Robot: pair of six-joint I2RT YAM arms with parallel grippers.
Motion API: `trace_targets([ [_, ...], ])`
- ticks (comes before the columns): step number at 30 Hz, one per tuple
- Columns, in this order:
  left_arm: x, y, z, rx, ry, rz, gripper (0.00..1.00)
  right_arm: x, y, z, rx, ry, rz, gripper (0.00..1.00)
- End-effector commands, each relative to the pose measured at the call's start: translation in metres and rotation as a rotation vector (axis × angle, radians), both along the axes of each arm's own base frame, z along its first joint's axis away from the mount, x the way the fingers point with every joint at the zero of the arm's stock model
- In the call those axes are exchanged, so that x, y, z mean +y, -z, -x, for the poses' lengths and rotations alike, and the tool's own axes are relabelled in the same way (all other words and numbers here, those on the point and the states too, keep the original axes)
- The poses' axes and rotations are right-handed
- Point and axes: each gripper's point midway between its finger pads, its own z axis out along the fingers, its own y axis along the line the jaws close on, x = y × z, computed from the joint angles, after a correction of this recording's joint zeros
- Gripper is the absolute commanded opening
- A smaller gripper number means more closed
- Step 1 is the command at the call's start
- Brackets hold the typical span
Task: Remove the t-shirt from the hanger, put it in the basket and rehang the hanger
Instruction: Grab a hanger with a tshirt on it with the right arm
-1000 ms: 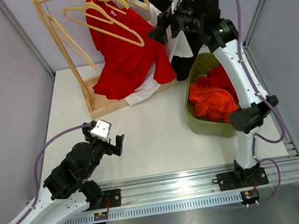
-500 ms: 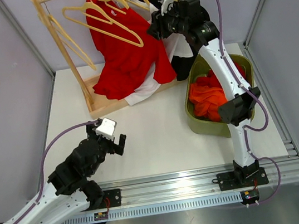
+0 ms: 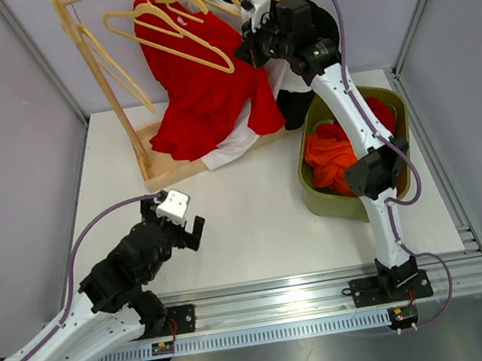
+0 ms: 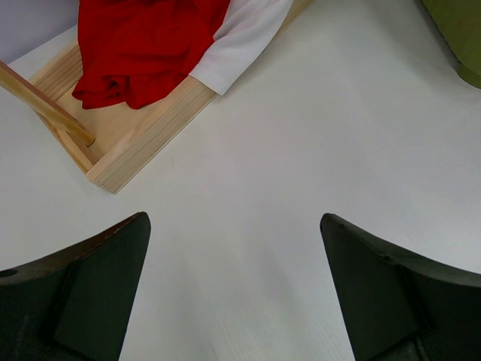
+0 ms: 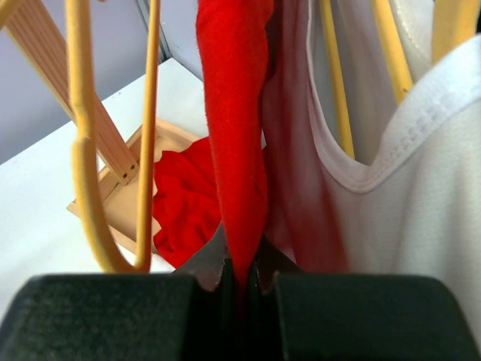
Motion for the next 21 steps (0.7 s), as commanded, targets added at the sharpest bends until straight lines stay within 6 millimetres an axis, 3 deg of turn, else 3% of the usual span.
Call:
trace_targets([
  [1, -0.001, -0.006, -0.004, -0.02, -0.006, 0.007, 0.99, 0.01, -0.056, 0.015, -0.149, -0.051, -0.055, 0.0],
  [7, -0.001, -0.005, -0.004, -0.02, -0.004, 0.008, 0.99, 0.002, -0.099, 0.031, -0.23, -0.046, -0.102, 0.0],
  [11, -0.001, -0.006, -0.004, -0.02, -0.004, 0.011, 0.99, -0.007, -0.139, 0.044, -0.303, -0.015, -0.147, 0.0],
  [14, -0.001, -0.007, -0.004, -0.021, -0.004, 0.015, 0.99, -0.013, -0.155, 0.052, -0.344, 0.0, -0.152, 0.0],
  [21, 0.0, -0.007, -0.004, -0.019, -0.011, 0.017, 0.99, -0.018, -0.148, 0.055, -0.312, 0.007, -0.125, 0.0],
])
